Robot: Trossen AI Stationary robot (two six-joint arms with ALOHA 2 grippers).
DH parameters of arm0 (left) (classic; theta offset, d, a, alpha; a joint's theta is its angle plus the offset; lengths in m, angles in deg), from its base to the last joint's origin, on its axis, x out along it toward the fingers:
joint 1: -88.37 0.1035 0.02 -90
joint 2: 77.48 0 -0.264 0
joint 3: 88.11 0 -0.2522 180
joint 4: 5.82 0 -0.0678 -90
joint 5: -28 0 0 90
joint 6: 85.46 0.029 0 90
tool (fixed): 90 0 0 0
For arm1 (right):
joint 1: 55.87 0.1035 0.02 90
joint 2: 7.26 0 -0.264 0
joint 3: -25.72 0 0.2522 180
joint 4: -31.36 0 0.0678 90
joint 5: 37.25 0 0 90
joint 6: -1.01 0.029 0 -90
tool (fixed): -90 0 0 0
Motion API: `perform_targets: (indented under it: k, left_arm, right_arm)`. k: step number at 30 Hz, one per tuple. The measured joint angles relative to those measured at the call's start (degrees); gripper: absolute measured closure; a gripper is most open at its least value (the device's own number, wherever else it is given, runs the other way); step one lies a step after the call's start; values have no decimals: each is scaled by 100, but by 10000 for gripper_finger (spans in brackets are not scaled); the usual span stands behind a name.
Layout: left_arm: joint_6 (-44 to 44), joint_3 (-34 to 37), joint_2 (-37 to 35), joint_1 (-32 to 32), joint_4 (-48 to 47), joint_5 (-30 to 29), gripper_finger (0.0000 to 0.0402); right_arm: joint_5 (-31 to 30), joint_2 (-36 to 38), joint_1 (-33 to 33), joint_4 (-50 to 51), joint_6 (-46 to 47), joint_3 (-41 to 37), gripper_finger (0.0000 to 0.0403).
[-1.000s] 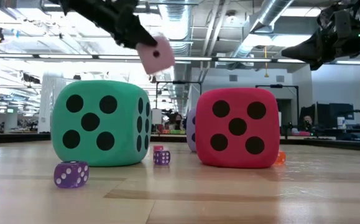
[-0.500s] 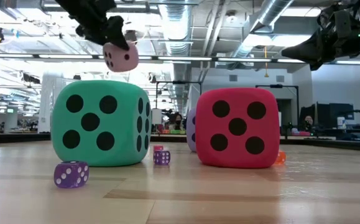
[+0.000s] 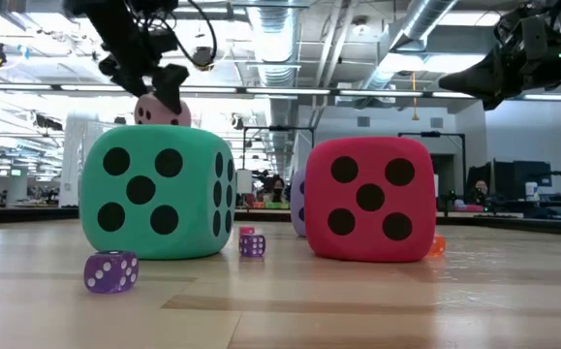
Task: Pick & Place Dice
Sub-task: Put the large pink dice into the transparent container
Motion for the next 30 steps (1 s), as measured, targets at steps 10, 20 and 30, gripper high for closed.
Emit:
perform_targets:
  k: [10,20,30]
  left_arm:
    - [-84,0,244,175,12,-7,11]
    - [-211,0,239,290,7,819,3]
    - [-168,0,239,489,105,856,4]
  right_arm:
    - [-2,0,0,4,0,0,403]
    - [-2,0,0,4,0,0,403]
    - [-2,-1,-1,3,0,0,403]
